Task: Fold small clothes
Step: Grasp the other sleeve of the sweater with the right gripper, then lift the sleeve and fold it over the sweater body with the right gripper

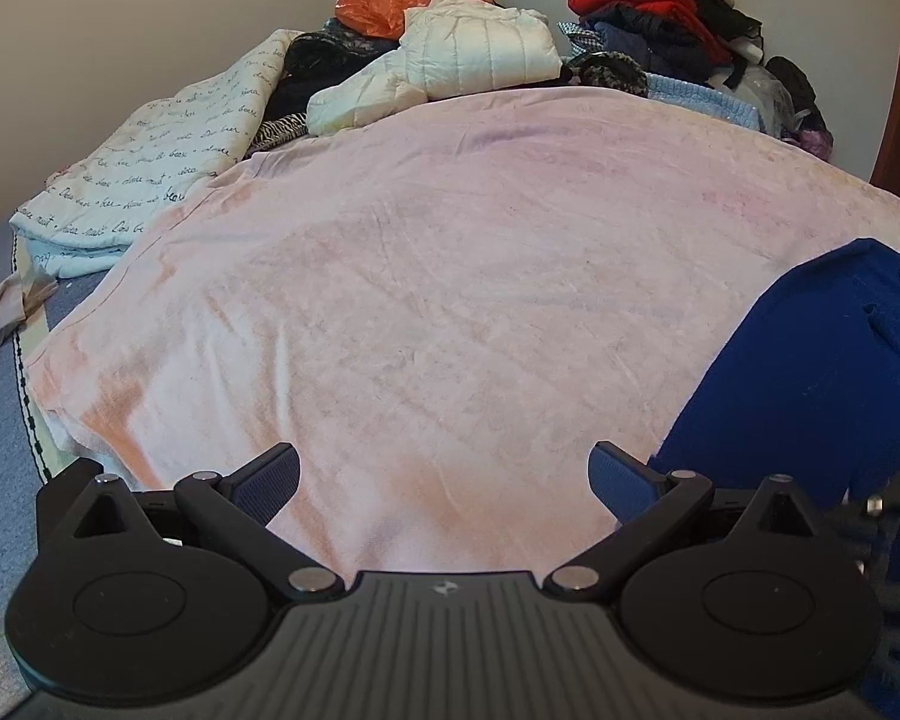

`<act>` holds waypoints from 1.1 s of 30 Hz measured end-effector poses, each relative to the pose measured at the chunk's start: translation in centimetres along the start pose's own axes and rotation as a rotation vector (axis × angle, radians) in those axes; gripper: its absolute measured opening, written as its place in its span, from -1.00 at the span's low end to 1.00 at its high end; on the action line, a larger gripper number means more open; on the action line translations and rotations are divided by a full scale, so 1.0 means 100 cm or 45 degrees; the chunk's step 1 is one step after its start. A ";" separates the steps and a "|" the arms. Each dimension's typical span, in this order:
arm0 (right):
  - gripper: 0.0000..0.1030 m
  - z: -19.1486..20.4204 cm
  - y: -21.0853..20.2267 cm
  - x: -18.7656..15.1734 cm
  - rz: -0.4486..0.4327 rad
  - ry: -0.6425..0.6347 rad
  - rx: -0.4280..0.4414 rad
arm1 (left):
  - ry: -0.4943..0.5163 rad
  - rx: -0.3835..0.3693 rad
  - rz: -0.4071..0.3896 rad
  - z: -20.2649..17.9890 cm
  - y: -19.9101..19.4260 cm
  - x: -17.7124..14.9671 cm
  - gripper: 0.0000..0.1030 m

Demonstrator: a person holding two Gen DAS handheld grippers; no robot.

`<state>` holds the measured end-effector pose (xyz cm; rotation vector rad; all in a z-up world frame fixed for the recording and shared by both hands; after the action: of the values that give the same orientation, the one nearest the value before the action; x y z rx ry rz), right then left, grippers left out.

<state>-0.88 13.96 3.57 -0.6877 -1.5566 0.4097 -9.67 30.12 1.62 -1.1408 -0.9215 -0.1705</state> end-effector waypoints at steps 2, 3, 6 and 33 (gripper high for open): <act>-0.92 -0.028 0.004 -0.006 0.029 0.106 -0.063 | 0.005 -0.048 0.018 -0.004 0.002 -0.002 1.00; -0.70 -0.040 0.007 -0.010 0.068 0.165 -0.044 | 0.008 -0.067 0.028 -0.006 0.003 -0.004 1.00; -0.31 -0.054 -0.002 -0.021 0.010 0.244 -0.063 | 0.043 -0.085 0.046 -0.011 0.006 -0.008 1.00; -0.83 0.033 0.027 -0.004 -0.053 -0.254 -0.017 | -0.204 -0.022 -0.003 0.004 0.006 0.016 1.00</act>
<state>-3.59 16.23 1.16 -0.6386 -1.7601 0.4476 -8.53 31.20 2.38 -1.1821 -1.0648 -0.0901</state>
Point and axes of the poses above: each gripper's, at about its wrist camera, not at the fingertips, and y roughly the way its jaws point, z to its left, x to its top, the point moved 2 cm from there along y, roughly the way its jaws point, and after that the axes turned 5 degrees about x, right-handed, at the moved point
